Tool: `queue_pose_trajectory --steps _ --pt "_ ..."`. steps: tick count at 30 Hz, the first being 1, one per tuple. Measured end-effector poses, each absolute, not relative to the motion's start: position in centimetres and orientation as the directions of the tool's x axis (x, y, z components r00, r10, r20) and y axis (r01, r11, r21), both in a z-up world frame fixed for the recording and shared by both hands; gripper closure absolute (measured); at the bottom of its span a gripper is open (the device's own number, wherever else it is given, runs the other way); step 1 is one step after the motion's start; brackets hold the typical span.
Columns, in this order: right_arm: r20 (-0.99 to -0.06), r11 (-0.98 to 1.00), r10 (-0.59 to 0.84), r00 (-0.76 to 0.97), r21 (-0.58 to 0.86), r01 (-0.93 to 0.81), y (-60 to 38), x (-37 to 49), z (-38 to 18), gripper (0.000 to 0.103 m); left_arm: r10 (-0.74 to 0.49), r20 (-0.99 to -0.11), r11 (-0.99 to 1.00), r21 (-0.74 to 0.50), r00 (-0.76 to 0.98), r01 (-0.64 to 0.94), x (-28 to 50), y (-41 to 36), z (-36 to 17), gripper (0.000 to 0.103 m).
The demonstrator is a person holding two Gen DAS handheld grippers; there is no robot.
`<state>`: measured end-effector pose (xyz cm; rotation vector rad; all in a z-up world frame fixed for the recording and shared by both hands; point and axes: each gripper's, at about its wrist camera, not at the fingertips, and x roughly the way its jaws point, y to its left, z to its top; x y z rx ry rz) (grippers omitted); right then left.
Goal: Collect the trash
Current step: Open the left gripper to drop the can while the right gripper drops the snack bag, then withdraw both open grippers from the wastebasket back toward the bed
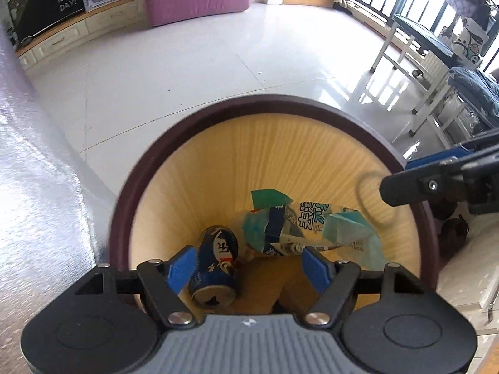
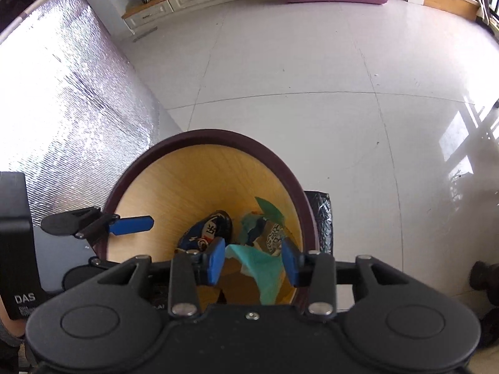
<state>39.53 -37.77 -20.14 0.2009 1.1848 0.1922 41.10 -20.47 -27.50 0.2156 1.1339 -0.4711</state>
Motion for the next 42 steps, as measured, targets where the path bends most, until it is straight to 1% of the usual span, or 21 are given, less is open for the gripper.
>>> queue_pose_trajectory --steps 4,7,12,15,19,22,23,24,26,28,33,35,37,39,42 --pt "-0.886 0.964 0.258 0.385 0.263 -0.040 -37.8 38.5 -18.9 0.061 -0.248 -0.907 0.889 -0.072 0.342 0.453 40.5 -19.5 -25.5 0.027" --pt "-0.879 0.962 0.260 0.401 0.269 -0.034 -37.8 37.4 -17.9 0.061 -0.251 -0.903 0.896 -0.080 0.349 0.437 39.9 -18.9 -24.0 0.025" --pt "-0.868 0.964 0.252 0.429 0.265 -0.030 -37.7 35.6 -16.2 0.051 -0.253 -0.895 0.904 -0.084 0.367 0.419 38.4 -18.2 -21.3 0.022" --pt "-0.862 0.967 0.236 0.448 0.253 -0.021 -37.7 34.2 -15.1 0.046 -0.250 -0.891 0.910 -0.083 0.378 0.407 37.4 -17.7 -19.6 0.018" --pt "-0.851 0.967 0.227 0.474 0.254 -0.008 -37.9 32.5 -13.6 0.044 -0.252 -0.886 0.914 -0.086 0.389 0.396 35.9 -17.1 -17.7 0.015" --pt "-0.843 0.969 0.213 0.493 0.248 0.007 -37.9 31.1 -12.6 0.040 -0.246 -0.882 0.922 -0.085 0.402 0.377 34.8 -16.4 -16.6 0.010" --pt "-0.841 0.969 0.208 0.500 0.248 0.013 -38.0 30.6 -12.2 0.039 -0.243 -0.880 0.926 -0.084 0.408 0.369 34.4 -16.1 -16.2 0.008" --pt "-0.839 0.969 0.202 0.506 0.246 0.021 -38.0 30.1 -11.8 0.034 -0.241 -0.879 0.928 -0.084 0.412 0.362 34.1 -16.0 -15.9 0.007" --pt "-0.835 0.970 0.190 0.517 0.240 0.030 -38.1 29.2 -11.1 0.030 -0.241 -0.874 0.932 -0.087 0.422 0.352 33.4 -15.3 -15.1 0.002" --pt "-0.829 0.972 0.183 0.529 0.233 0.029 -37.9 28.3 -10.6 0.027 -0.249 -0.867 0.932 -0.093 0.432 0.351 32.6 -14.8 -14.5 0.000" --pt "-0.815 0.974 0.164 0.555 0.222 0.038 -37.8 26.0 -9.4 0.010 -0.255 -0.857 0.936 -0.102 0.447 0.337 30.8 -13.7 -13.3 0.000" --pt "-0.813 0.975 0.159 0.560 0.220 0.043 -37.6 25.2 -9.3 0.006 -0.255 -0.851 0.936 -0.099 0.459 0.338 30.0 -13.3 -12.7 0.000" --pt "-0.809 0.976 0.150 0.569 0.213 0.045 -37.5 24.3 -8.9 0.005 -0.251 -0.847 0.937 -0.090 0.469 0.339 29.1 -13.0 -12.3 0.000" --pt "-0.805 0.978 0.139 0.577 0.203 0.048 -37.3 23.5 -8.6 0.000 -0.246 -0.845 0.940 -0.088 0.475 0.330 28.4 -12.7 -12.1 0.000" --pt "-0.797 0.982 0.111 0.594 0.182 0.060 -36.9 22.2 -8.0 0.000 -0.243 -0.837 0.945 -0.091 0.490 0.313 27.3 -12.1 -11.4 0.000"
